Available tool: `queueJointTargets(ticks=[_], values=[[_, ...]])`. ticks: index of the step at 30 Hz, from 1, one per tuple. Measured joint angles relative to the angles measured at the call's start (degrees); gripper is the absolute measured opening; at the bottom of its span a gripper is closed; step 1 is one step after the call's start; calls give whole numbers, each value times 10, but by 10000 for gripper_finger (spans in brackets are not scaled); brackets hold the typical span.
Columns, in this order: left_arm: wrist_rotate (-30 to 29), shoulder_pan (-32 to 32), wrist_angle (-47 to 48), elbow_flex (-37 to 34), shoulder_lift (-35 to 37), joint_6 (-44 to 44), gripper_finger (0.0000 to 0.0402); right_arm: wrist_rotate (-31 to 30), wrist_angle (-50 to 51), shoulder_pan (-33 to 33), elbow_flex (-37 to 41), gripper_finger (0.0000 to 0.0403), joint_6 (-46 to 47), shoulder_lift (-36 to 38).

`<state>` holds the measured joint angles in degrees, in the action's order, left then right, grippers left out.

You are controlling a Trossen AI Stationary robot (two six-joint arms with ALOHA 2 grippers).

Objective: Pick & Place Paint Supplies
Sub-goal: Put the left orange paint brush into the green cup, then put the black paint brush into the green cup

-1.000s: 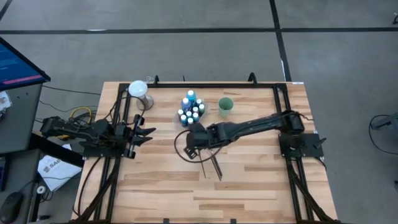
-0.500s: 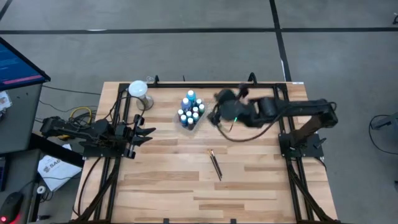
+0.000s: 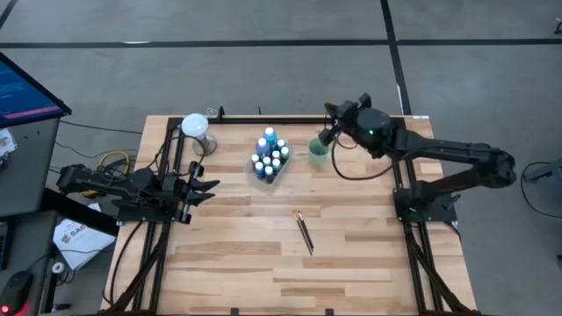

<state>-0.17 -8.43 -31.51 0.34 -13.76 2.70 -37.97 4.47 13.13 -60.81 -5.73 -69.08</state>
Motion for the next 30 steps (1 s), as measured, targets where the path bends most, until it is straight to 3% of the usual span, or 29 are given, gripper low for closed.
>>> queueJointTargets(ticks=[6,13,23,30], values=[[0,0,0,0,0,0,1,67,-210,66,156,0,-47,17],[0,0,-1,0,0,0,1,115,-356,116,240,0,-34,-41],[0,0,-3,0,0,0,1,131,-365,101,246,6,-47,-90],[0,0,-5,0,0,0,1,124,-313,78,240,74,-48,-74]])
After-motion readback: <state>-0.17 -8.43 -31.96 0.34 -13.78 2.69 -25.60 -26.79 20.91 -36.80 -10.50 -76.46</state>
